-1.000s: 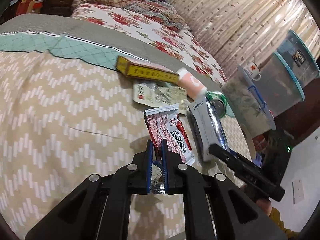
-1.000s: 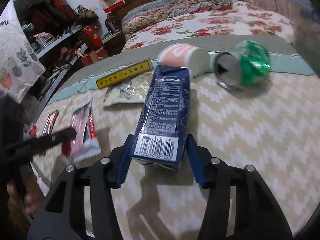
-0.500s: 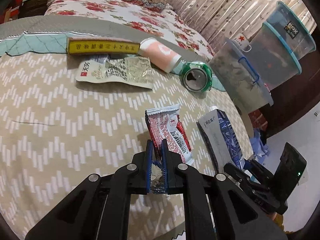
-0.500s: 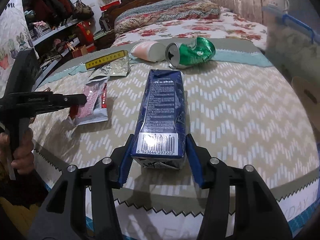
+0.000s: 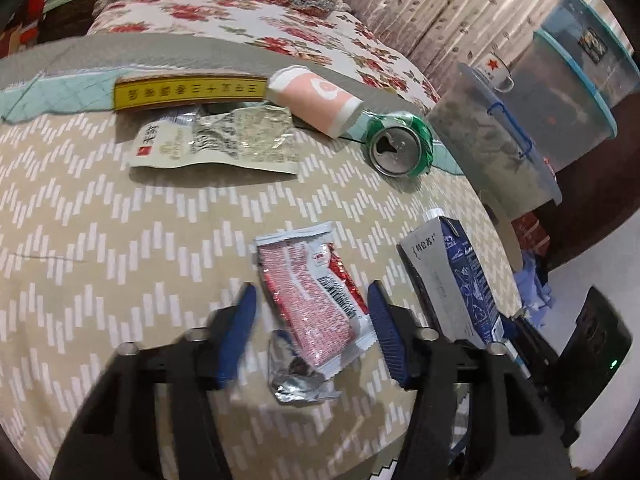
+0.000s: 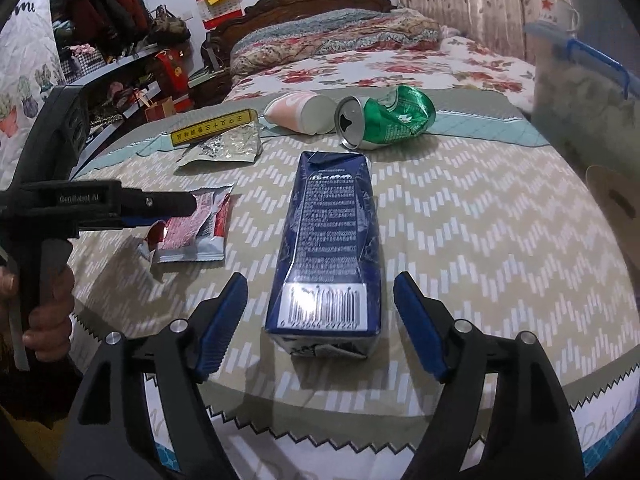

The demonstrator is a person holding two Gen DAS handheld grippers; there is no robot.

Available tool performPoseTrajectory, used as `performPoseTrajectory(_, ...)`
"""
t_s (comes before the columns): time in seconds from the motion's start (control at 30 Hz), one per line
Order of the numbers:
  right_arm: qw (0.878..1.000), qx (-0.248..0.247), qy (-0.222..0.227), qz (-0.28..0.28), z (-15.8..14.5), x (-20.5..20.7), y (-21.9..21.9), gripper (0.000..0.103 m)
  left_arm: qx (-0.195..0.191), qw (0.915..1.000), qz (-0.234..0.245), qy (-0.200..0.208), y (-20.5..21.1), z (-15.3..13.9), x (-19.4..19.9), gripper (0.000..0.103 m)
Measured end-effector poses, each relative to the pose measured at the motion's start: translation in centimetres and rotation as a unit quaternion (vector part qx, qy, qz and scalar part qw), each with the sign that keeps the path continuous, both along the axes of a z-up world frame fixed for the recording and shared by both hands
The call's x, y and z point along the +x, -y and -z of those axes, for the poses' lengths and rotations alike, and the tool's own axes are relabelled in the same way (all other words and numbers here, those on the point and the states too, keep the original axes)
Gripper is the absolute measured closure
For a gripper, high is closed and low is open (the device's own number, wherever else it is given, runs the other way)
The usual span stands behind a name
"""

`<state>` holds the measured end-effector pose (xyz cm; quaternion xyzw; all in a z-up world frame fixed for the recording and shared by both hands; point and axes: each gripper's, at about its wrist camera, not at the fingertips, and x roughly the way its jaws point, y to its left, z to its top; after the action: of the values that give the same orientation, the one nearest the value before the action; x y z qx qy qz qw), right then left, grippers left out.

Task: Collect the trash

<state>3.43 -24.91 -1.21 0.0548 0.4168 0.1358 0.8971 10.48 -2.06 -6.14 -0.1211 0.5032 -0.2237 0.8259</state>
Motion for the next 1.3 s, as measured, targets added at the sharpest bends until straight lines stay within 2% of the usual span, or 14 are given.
performPoseTrajectory(0.03,1.000,-0.001,-0.001,-0.001,0.1,0.1,0.0,0.050,0.003,0.9999,0.009,-0.006,0.4,0.2,0.0,0.098)
performPoseTrajectory(0.13,1.000,0.003,0.003,0.007,-0.1,0.0,0.3,0.052,-0.004,0.9998,0.015,-0.012,1.0,0.5,0.1,0.098)
performPoseTrajectory(0.37,0.998,0.024,0.028,0.044,-1.0,-0.8,2.8,0.052,-0.029,0.9991,0.031,0.004,2.6,-1.8,0.6,0.098)
performPoseTrajectory(0.63,0.994,0.039,0.039,0.096,-1.1,-1.6,7.2,0.052,-0.023,0.9968,0.074,0.016,7.6,-3.7,1.7,0.098)
performPoseTrajectory(1.03,0.973,0.061,0.055,0.216,-0.9,-2.9,17.1,0.052,-0.017,0.9843,0.174,0.021,20.6,-5.1,4.6,0.098)
performPoseTrajectory(1.3,0.943,0.069,0.058,0.322,-0.6,-2.7,26.8,0.052,-0.009,0.9694,0.244,0.028,32.6,-5.7,6.5,0.098)
